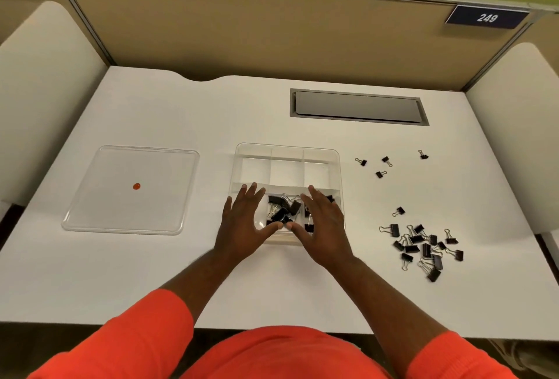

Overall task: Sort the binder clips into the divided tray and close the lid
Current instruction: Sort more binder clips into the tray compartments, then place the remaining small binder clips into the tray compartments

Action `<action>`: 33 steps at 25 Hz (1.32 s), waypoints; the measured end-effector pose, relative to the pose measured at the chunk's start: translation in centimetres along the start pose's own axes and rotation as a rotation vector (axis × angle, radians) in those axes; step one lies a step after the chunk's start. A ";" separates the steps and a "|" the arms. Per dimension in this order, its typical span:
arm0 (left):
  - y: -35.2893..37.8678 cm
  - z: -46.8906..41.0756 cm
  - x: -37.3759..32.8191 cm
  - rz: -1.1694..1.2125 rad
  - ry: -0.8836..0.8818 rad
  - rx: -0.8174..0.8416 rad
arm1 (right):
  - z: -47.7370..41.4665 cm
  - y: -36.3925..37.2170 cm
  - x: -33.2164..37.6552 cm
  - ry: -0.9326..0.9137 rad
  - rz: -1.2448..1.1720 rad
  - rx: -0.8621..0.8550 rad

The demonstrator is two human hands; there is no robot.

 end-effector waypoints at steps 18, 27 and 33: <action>5.8 -3.6 -11.8 0.037 0.278 0.122 | 8.2 -6.1 -9.5 0.209 0.046 -0.082; 13.9 -4.2 -22.0 0.113 0.297 0.221 | 14.5 -10.3 -20.1 0.346 0.016 -0.049; 18.9 -4.8 -23.9 0.092 0.171 0.308 | 16.6 -12.6 -26.0 0.367 -0.017 -0.049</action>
Point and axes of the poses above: each hand's wrist, its own z-axis away from the middle knuckle, its own y-axis out of the palm, x = y × z, the point moved 6 cm from there along -z, towards the middle knuckle, and after that the axes turned 8 degrees about x, right-handed, at the moved point
